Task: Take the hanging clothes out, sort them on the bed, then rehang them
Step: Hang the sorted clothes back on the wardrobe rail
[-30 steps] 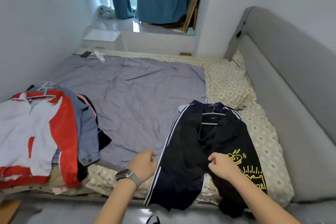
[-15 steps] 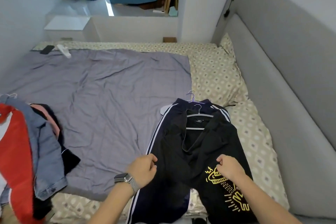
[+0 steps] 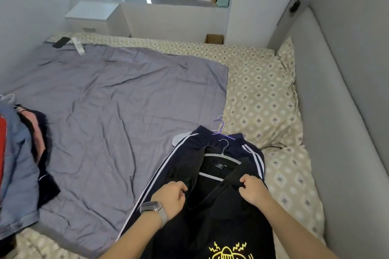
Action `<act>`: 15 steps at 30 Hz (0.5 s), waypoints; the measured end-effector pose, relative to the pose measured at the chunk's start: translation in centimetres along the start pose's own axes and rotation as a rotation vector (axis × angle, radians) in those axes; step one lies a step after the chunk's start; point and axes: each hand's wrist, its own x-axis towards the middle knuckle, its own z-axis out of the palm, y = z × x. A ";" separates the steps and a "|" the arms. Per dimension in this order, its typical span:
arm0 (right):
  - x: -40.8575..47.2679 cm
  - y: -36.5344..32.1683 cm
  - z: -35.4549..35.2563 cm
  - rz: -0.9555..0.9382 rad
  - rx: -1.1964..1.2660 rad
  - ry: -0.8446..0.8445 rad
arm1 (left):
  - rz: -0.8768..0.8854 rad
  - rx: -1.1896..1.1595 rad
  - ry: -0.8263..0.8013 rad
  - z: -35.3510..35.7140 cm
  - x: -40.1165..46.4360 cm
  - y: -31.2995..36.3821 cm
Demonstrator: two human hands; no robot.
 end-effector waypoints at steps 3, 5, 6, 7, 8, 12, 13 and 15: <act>4.4 1.0 -0.4 -0.005 -0.065 -0.016 | -0.111 -0.096 0.014 0.7 2.5 -0.4; 7.2 1.4 -0.4 0.003 -0.111 -0.029 | -0.134 -0.075 -0.012 1.3 4.1 -1.2; 8.5 1.5 -0.3 0.002 -0.128 -0.029 | -0.138 -0.067 -0.026 1.6 4.9 -1.5; 9.7 1.6 -0.2 -0.003 -0.142 -0.024 | -0.137 -0.055 -0.034 1.8 5.6 -1.7; 10.9 1.8 0.0 -0.006 -0.149 -0.015 | -0.136 -0.042 -0.037 2.0 6.3 -1.8; 14.6 2.3 1.1 0.022 -0.119 -0.053 | -0.180 -0.079 -0.042 3.1 8.7 -1.4; 15.1 2.4 1.6 0.039 -0.123 -0.072 | -0.191 -0.101 -0.042 3.4 9.2 -1.2; 16.0 2.5 2.3 0.084 -0.155 -0.096 | -0.196 -0.115 -0.059 4.3 9.9 -0.7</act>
